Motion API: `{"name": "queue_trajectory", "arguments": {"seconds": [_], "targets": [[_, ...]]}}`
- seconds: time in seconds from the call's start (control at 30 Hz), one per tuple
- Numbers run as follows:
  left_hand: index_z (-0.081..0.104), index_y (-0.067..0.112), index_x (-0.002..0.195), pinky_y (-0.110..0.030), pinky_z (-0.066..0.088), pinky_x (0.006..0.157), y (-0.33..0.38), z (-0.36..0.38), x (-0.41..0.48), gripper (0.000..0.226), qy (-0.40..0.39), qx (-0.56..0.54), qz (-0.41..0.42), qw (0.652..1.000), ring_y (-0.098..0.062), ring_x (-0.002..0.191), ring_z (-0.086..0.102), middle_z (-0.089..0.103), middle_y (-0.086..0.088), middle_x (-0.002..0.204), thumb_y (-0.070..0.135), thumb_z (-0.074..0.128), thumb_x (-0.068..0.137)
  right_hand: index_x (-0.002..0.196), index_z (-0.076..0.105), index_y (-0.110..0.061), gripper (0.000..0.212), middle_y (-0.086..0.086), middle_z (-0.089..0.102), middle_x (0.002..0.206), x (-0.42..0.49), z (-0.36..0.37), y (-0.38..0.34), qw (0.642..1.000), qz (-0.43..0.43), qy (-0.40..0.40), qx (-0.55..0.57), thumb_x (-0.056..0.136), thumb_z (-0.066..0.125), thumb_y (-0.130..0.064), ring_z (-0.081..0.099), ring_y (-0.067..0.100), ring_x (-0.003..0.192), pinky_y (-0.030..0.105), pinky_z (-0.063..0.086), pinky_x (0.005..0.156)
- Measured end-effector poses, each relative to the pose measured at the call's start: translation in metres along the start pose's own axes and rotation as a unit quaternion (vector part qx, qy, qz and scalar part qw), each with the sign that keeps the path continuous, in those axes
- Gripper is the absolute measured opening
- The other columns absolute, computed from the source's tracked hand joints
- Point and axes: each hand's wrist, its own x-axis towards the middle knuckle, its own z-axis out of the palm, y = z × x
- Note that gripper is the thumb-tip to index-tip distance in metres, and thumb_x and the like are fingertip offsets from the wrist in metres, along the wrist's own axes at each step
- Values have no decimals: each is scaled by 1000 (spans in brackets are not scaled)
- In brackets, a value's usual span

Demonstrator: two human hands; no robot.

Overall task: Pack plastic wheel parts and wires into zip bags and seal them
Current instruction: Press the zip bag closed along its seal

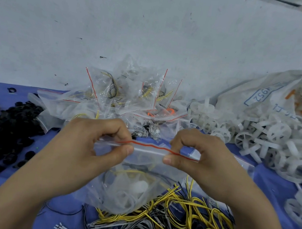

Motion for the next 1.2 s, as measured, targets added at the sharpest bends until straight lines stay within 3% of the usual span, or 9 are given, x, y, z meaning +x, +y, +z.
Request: {"name": "queue_trajectory", "arguments": {"seconds": [0.13, 0.3, 0.5, 0.63, 0.73, 0.87, 1.0, 1.1, 1.2], "targets": [[60, 27, 72, -16, 42, 65, -5, -4, -1, 23, 10, -3, -10, 1000, -5, 70, 61, 64, 12, 72, 49, 55, 75, 62, 55, -29, 24, -15, 59, 70, 1, -2, 4, 999, 33, 10, 24, 67, 67, -49, 54, 4, 73, 25, 40, 76], [61, 27, 77, -18, 43, 67, -8, -4, -2, 28, 16, -4, -19, 1000, -7, 71, 61, 65, 12, 72, 53, 53, 73, 65, 57, -21, 24, -10, 56, 69, 1, -1, 10, 999, 30, -13, 14, 77, 67, -40, 51, 7, 70, 34, 41, 76], [60, 29, 77, -21, 43, 66, -13, -6, -2, 17, 26, 1, -25, 999, -5, 67, 59, 63, 13, 70, 46, 61, 76, 55, 47, -13, 44, -6, 44, 56, 2, 1, 15, 998, 43, -13, 40, 67, 59, -54, 39, 4, 55, 15, 33, 60], [60, 28, 76, -15, 41, 63, -15, -5, -2, 21, 27, -3, -30, 999, -3, 65, 58, 63, 12, 68, 49, 60, 75, 49, 30, -20, 48, -3, 28, 51, 4, 6, 18, 998, 37, 8, 44, 69, 59, -52, 25, 6, 50, 20, 25, 53], [61, 28, 75, -11, 41, 64, -19, -7, -3, 19, 37, -21, -41, 998, -1, 65, 59, 64, 11, 69, 47, 63, 74, 49, 28, -17, 52, 1, 24, 53, 4, 8, 19, 996, 40, 31, 68, 65, 62, -53, 23, 9, 51, 23, 24, 53], [64, 29, 74, -16, 45, 64, -26, -12, -5, 27, 50, -44, -56, 996, -5, 67, 61, 66, 7, 70, 56, 62, 73, 48, 26, -19, 54, 1, 22, 51, 4, 8, 21, 994, 39, 65, 81, 60, 68, -51, 21, 9, 49, 19, 25, 49], [63, 30, 69, -10, 43, 63, -26, -13, -5, 19, 66, -56, -66, 994, -3, 65, 61, 65, 9, 65, 48, 70, 71, 49, 26, -19, 54, 2, 21, 52, 5, 8, 22, 993, 40, 71, 87, 61, 68, -49, 21, 10, 50, 23, 24, 50], [64, 29, 69, -9, 43, 63, -20, -6, -2, 14, 55, -60, -61, 995, 0, 63, 60, 65, 10, 63, 39, 72, 72, 49, 31, -22, 48, -1, 27, 52, 4, 8, 22, 995, 35, 27, 90, 67, 66, -47, 25, 8, 50, 22, 27, 53], [66, 28, 71, -8, 44, 65, -13, -1, 0, 9, 56, -83, -62, 993, -1, 64, 63, 67, 10, 63, 36, 70, 74, 56, 52, -20, 31, 0, 45, 56, 4, 6, 21, 995, 25, -19, 100, 76, 62, -41, 40, 4, 53, 12, 34, 58]]}}
